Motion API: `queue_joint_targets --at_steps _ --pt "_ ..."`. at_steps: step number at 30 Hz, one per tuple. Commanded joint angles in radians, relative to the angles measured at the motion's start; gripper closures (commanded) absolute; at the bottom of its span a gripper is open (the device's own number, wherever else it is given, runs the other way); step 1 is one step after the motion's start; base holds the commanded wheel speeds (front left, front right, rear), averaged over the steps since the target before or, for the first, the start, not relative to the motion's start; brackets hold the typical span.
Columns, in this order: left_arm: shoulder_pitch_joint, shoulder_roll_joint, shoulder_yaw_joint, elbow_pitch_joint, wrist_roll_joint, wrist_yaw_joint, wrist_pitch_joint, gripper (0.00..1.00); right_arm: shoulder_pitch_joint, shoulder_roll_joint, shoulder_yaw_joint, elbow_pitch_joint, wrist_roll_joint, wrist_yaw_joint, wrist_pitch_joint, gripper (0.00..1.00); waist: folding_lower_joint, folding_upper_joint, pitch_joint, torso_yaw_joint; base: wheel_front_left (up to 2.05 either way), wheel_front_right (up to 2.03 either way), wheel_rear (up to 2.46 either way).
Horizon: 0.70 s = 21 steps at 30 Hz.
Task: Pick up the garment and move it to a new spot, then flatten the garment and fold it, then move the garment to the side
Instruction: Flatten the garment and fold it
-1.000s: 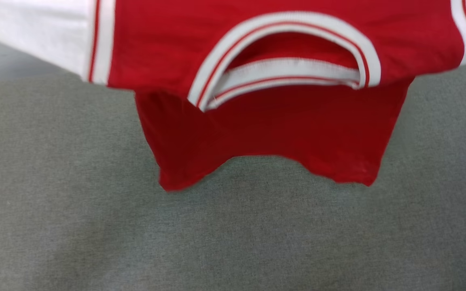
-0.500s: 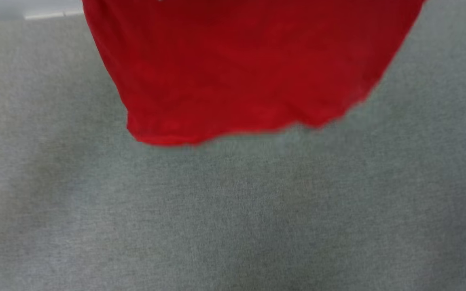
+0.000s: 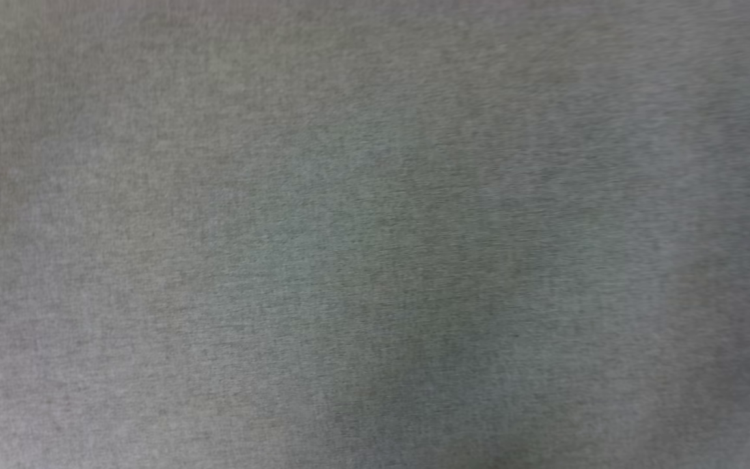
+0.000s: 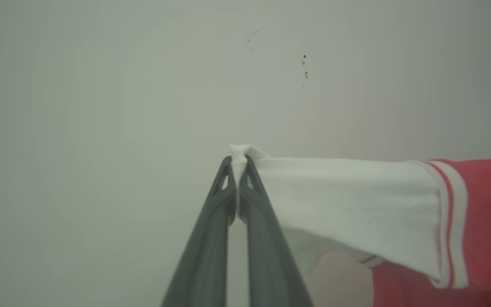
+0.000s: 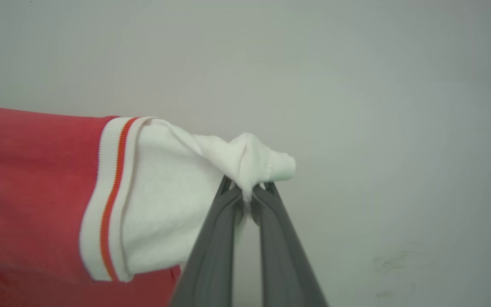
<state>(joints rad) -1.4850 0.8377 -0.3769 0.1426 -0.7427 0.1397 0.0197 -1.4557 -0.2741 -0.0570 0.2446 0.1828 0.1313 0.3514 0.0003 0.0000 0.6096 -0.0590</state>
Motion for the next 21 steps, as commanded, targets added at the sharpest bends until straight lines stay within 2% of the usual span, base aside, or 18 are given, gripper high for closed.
queue_joint_targets --at_steps 1,5,12,16,21 --pt "-0.019 -0.015 -0.005 0.025 0.006 -0.006 -0.017 1.00 -0.017 0.007 -0.008 0.026 -0.014 -0.001 -0.025 1.00 -0.0003 0.0000 0.023 0.020 0.00 0.00 0.00" --pt "0.003 -0.071 -0.037 0.112 0.006 -0.034 -0.066 1.00 0.015 0.030 -0.001 0.117 -0.028 -0.001 -0.083 1.00 -0.0003 0.0000 0.036 0.038 0.00 0.00 0.00" --pt "0.192 -0.143 -0.106 0.200 -0.007 -0.059 -0.146 1.00 0.185 0.028 0.045 0.229 -0.004 -0.001 -0.116 1.00 -0.0003 0.0000 0.000 0.061 0.00 0.00 0.00" --pt "0.352 -0.148 -0.139 0.219 -0.018 -0.052 -0.186 1.00 0.308 0.009 0.081 0.263 0.036 -0.001 -0.089 1.00 -0.0003 0.0000 -0.053 0.065 0.00 0.00 0.00" --pt "0.570 -0.142 -0.182 0.218 -0.030 -0.029 -0.205 1.00 0.473 -0.050 0.137 0.270 0.101 -0.001 -0.003 1.00 -0.0003 0.0000 -0.145 0.070 0.00 0.00 0.00"
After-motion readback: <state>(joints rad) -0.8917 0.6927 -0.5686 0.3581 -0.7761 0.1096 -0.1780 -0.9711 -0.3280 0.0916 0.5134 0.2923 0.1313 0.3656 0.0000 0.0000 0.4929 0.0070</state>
